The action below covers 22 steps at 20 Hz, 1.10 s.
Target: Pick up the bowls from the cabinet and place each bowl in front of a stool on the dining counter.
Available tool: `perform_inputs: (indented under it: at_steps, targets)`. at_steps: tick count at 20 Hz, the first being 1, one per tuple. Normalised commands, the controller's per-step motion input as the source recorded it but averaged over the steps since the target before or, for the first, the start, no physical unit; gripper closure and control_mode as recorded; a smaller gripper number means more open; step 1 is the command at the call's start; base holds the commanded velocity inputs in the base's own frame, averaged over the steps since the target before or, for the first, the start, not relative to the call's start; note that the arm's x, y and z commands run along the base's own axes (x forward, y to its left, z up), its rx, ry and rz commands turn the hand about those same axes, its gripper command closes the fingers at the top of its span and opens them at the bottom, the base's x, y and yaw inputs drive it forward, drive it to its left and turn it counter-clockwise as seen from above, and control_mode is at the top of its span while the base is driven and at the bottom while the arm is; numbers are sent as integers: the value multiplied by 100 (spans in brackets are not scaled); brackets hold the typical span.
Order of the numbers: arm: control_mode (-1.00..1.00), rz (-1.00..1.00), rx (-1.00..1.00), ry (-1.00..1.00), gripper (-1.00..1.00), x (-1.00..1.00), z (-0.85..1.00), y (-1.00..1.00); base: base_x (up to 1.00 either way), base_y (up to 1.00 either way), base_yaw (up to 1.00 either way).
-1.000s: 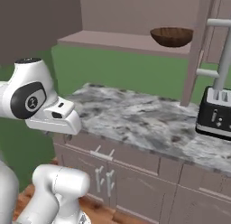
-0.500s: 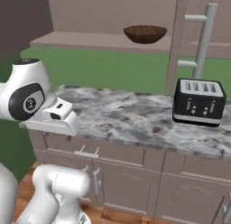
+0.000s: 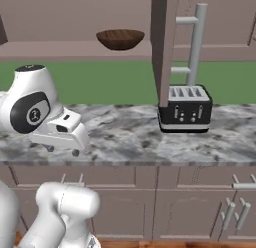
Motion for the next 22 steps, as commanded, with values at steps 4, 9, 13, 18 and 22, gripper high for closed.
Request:
perform_inputs:
  at_steps: [4, 9, 13, 18, 22]
  targets:
    - [100, 0, 0, 0, -100, 0, 0, 0, 45, 21, -12]
    - [100, 0, 0, 0, -100, 0, 0, 0, 45, 0, 0]
    - [100, 0, 0, 0, -100, 0, 0, 0, 42, 0, 0]
    - [100, 0, 0, 0, -100, 0, 0, 0, 49, 0, 0]
    - [100, 0, 0, 0, -100, 0, 0, 0, 75, 0, 1]
